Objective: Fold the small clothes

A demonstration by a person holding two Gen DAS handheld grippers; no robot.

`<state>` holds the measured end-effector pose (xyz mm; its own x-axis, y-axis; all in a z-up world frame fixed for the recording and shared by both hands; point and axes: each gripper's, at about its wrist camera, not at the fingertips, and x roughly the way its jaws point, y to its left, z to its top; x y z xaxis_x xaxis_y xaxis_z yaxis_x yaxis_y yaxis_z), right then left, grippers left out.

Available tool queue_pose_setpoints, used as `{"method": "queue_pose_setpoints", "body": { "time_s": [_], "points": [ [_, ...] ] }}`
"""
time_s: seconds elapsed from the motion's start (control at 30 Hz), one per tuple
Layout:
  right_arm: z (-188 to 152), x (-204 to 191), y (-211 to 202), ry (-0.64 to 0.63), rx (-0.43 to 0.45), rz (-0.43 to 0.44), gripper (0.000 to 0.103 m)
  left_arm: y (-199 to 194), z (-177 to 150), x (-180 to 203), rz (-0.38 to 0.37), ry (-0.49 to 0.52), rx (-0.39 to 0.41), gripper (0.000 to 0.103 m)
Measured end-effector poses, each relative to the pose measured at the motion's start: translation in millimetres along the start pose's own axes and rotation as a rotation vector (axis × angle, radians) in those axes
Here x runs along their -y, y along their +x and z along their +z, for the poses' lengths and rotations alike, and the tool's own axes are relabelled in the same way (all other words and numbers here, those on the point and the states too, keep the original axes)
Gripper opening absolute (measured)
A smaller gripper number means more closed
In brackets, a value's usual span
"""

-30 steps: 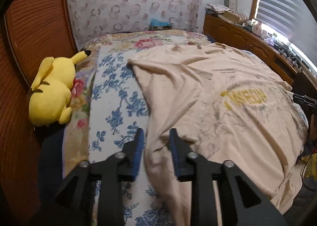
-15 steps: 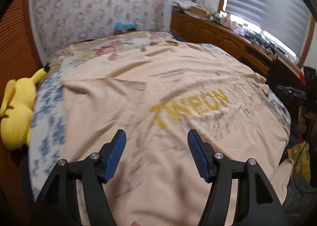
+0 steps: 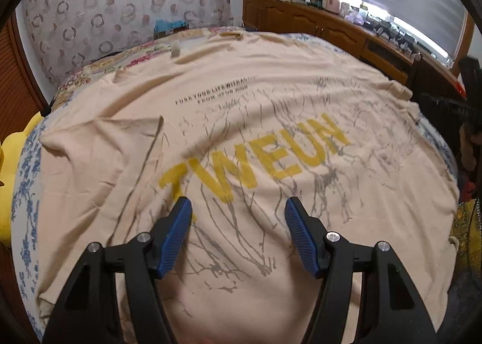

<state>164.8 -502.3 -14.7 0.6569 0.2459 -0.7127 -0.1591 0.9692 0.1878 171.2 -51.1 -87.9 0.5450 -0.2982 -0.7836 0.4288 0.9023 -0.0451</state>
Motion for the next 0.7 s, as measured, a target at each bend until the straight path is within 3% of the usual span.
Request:
{"method": "queue_pose_setpoints", "body": {
  "time_s": [0.53,0.7],
  "points": [
    [18,22,49,0.109,-0.124,0.025,0.046,5,-1,8,0.015,0.030,0.015,0.079],
    [23,20,48,0.083,-0.100,-0.001,0.043,5,0,8,0.013,0.029,0.014,0.080]
  ]
}}
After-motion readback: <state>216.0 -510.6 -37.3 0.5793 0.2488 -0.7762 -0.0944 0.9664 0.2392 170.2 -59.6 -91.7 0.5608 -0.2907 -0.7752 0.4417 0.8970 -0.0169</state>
